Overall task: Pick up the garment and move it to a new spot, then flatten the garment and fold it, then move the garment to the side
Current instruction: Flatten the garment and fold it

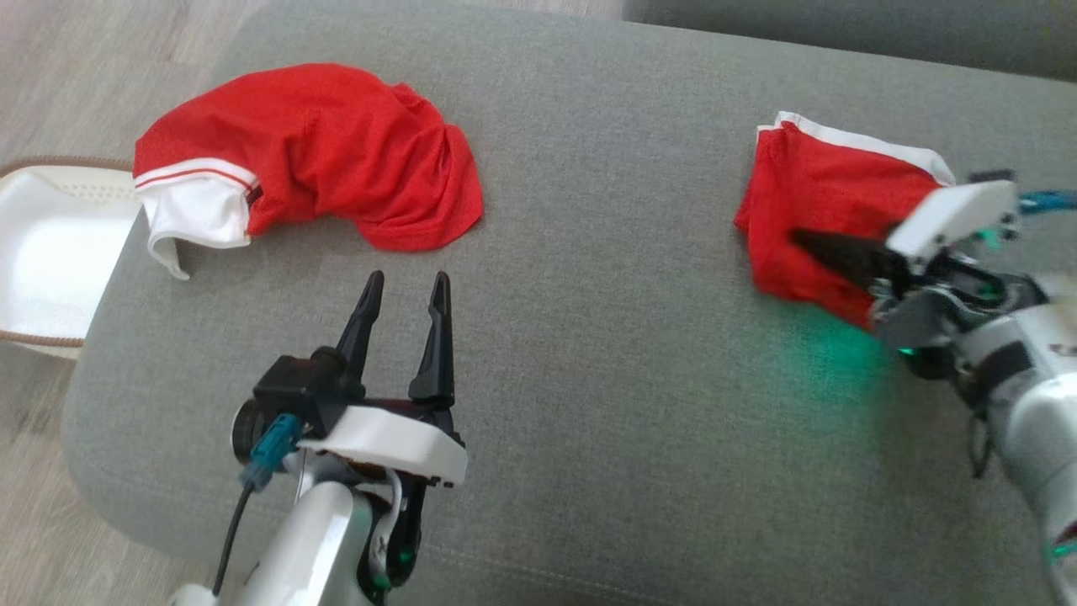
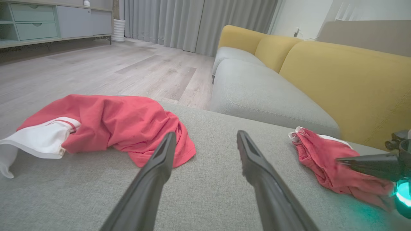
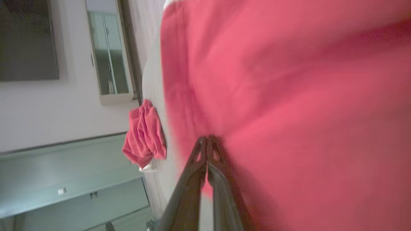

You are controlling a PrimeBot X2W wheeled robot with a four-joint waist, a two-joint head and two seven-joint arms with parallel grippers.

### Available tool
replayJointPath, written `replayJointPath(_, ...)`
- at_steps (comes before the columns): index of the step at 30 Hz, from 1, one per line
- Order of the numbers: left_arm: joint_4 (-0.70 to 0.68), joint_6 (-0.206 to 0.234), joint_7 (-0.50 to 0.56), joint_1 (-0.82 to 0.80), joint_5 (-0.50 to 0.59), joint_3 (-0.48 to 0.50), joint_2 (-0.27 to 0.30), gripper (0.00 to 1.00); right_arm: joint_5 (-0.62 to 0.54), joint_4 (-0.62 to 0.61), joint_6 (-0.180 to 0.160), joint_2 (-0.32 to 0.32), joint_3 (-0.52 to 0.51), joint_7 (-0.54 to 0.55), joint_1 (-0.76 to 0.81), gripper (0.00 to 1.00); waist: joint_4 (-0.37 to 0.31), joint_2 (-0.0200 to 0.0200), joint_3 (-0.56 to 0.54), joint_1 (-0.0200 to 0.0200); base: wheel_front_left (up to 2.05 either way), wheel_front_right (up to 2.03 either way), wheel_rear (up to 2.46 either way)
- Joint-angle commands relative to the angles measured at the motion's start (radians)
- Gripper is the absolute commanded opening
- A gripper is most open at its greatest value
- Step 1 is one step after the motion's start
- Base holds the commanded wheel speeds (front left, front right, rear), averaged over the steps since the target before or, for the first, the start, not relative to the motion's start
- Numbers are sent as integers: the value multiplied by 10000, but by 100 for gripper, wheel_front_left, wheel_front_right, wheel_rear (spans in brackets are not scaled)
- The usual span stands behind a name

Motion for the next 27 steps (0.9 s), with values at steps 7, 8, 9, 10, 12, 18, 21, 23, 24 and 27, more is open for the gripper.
replayJointPath(7, -306, 7, -53, -64, -9, 564, 53, 100, -494, -2208, 77, 678, 693, -69, 724, 0, -477, 0, -326, 0, 0, 0, 0)
replayJointPath(8, -323, -6, -53, -65, 9, 586, 53, 100, -541, -2681, 77, 680, 649, -314, 834, 0, -561, 0, -374, 0, 0, 0, 0)
replayJointPath(9, -339, -10, -53, -61, 37, 614, 53, 100, -562, -3143, 77, 656, 549, -622, 950, 0, -648, 0, -428, 0, 0, 0, 0)
replayJointPath(10, -351, -12, -53, -52, 68, 652, 53, 100, -632, -3652, 77, 594, 457, -964, 1061, 0, -740, 0, -480, 0, 0, 0, 0)
replayJointPath(12, -374, -35, -53, -24, 136, 749, 53, 100, -780, -4585, 77, 425, 235, -1693, 1307, 0, -946, 0, -601, 0, 0, 0, 0)
replayJointPath(18, -404, -151, -53, 77, 350, 1104, 53, 100, -1738, -7260, 77, -450, -151, -3636, 2057, 100, -1620, 0, -935, 0, 0, 0, 0)
replayJointPath(21, -441, -217, -53, 99, 507, 1310, 53, 100, -2926, -8254, 77, -1141, -155, -4994, 2391, 100, -1952, 0, -1073, 0, 0, 0, 0)
replayJointPath(23, -482, -247, -53, 113, 622, 1437, 53, 100, -3902, -8566, 77, -1635, -167, -6005, 2617, 100, -2147, 0, -1174, 0, 0, 0, 0)
replayJointPath(24, -511, -271, -53, 127, 680, 1508, 53, 100, -4473, -8632, 77, -1874, -139, -6486, 2741, 100, -2240, 0, -1216, 0, 0, 0, 0)
replayJointPath(27, -572, -365, -53, 168, 877, 1717, 53, 100, -5854, -8588, 77, -2275, -285, -7737, 3199, 100, -2513, 0, -1309, 0, 0, 0, 0)
